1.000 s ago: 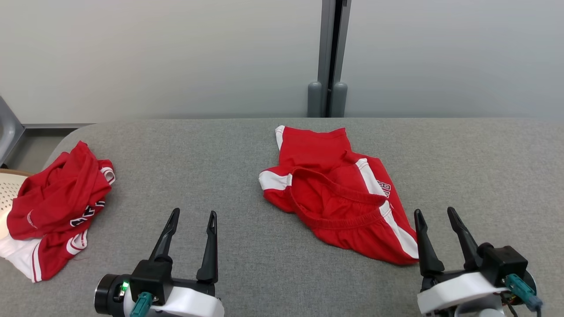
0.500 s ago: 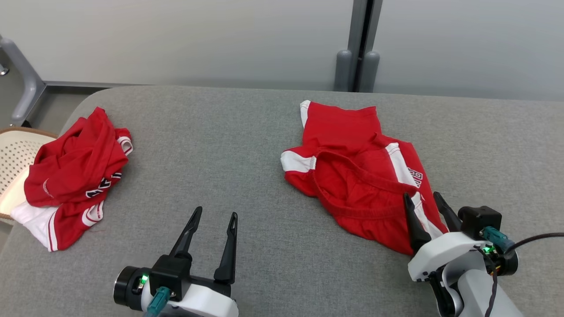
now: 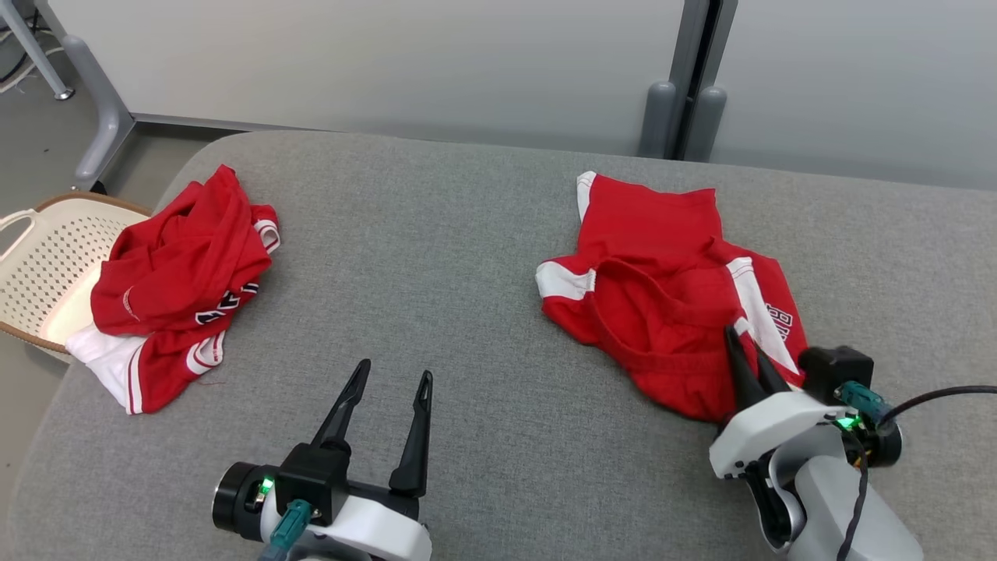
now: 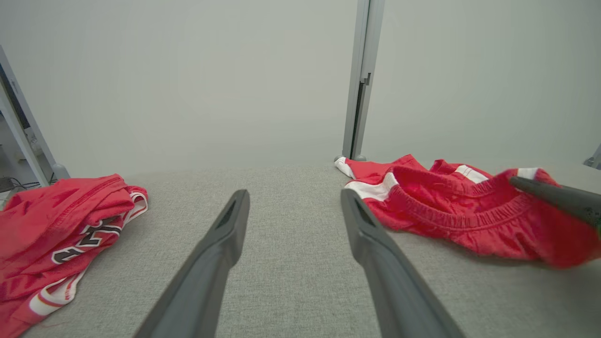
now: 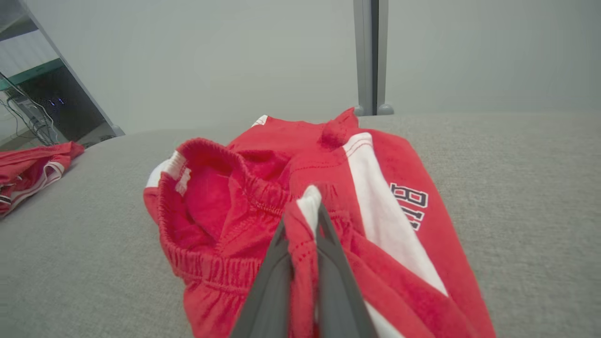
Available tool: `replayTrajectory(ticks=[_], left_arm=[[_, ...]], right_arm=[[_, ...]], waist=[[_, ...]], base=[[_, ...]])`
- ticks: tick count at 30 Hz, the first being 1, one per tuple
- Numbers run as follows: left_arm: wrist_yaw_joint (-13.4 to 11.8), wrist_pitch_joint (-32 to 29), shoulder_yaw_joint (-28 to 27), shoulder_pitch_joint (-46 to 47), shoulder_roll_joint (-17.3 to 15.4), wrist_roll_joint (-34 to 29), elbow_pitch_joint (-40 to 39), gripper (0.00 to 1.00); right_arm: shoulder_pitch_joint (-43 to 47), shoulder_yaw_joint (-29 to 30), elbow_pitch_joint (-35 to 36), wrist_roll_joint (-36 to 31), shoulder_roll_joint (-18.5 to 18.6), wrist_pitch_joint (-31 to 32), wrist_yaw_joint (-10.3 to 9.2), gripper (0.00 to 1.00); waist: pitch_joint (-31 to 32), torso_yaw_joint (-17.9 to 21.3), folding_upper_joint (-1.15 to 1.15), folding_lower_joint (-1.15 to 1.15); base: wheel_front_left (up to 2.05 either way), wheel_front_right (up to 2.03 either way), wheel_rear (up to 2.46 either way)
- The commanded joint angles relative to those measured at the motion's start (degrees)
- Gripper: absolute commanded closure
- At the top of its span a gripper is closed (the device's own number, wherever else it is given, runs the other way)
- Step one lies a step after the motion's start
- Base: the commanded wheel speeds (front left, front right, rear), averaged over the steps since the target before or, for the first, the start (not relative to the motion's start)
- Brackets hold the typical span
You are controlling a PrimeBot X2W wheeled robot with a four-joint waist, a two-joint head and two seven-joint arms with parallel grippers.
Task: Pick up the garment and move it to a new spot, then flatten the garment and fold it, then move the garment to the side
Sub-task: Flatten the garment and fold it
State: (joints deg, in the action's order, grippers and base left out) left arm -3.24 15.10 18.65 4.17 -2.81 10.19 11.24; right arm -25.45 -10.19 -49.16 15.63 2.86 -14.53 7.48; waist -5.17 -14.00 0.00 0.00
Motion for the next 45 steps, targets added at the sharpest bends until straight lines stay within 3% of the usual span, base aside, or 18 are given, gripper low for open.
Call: replayTrajectory(ticks=[1,9,13,14,15,16,22,27,33,36,37,45], left_arm=[[-0.4,0.1,-0.1,0.3,-0.2,0.4,0.1,0.0],[-1.2,0.1,-0.1,-1.1,-0.2,1.2,-0.4,0.0],[-1.4,0.1,0.3,-1.7,-0.2,1.8,-0.4,0.0],[-1.6,0.1,0.4,-1.9,-0.2,1.8,-0.4,0.0],[-1.7,0.1,0.4,-2.2,-0.2,1.9,-0.3,0.0],[-1.8,0.1,0.4,-2.5,-0.2,2.0,-0.1,0.0],[-2.1,0.1,0.2,-3.5,-0.2,2.4,0.2,0.0],[-2.4,0.1,0.2,-3.7,-0.2,2.8,-0.2,0.0],[-2.2,0.1,1.2,-4.3,-0.2,3.1,-0.7,0.0],[-2.0,0.1,2.0,-4.7,-0.2,3.7,-0.7,0.0],[-2.0,0.1,2.0,-4.7,-0.2,3.7,-0.7,0.0],[0.1,0.1,5.1,-5.1,-0.2,4.7,0.8,0.0]], right_arm=[[-0.4,-1.2,1.8,1.1,0.0,-0.5,0.02,1.0],[2.8,-13.7,14.2,3.1,0.1,-0.7,0.01,1.0],[3.8,-19.6,14.0,4.3,0.1,-0.5,0.01,1.0],[3.8,-21.0,13.4,4.5,0.1,-0.4,0.01,0.87],[4.1,-22.3,12.8,5.9,0.1,0.0,0.01,0.16],[4.4,-24.0,12.1,7.1,0.1,0.7,0.02,0.0],[3.4,-32.1,9.8,11.3,0.3,2.9,0.01,0.0],[1.9,-28.7,7.9,11.5,0.2,0.8,0.01,0.0],[1.3,-16.7,6.0,5.7,0.2,-0.7,0.01,0.0],[3.6,-8.7,8.6,1.8,0.7,-0.7,0.01,0.0],[3.6,-8.7,8.6,1.8,0.7,-0.7,0.01,0.0],[15.6,9.3,22.2,-5.5,0.2,-0.6,0.01,0.0]], waist=[[0.6,-0.3,0.0,0.0],[3.7,-1.0,0.0,0.0],[5.0,-2.3,0.0,0.0],[5.3,-2.7,0.0,0.0],[5.5,-3.1,0.0,0.0],[5.8,-3.5,0.0,0.0],[6.7,-4.6,0.0,0.0],[7.1,-3.8,0.0,0.0],[7.6,-1.1,0.0,0.0],[7.8,0.6,0.0,0.0],[7.8,0.6,0.0,0.0],[7.5,4.5,0.0,0.0]], base=[[0.0,0.0,0.0],[0.0,0.0,0.0],[0.0,0.0,0.0],[0.0,0.0,0.0],[0.0,0.0,0.0],[0.0,0.0,0.0],[0.0,0.0,0.0],[0.0,0.0,0.0],[0.0,0.0,0.0],[0.0,0.0,0.0],[0.0,0.0,0.0],[0.0,0.0,0.0]])
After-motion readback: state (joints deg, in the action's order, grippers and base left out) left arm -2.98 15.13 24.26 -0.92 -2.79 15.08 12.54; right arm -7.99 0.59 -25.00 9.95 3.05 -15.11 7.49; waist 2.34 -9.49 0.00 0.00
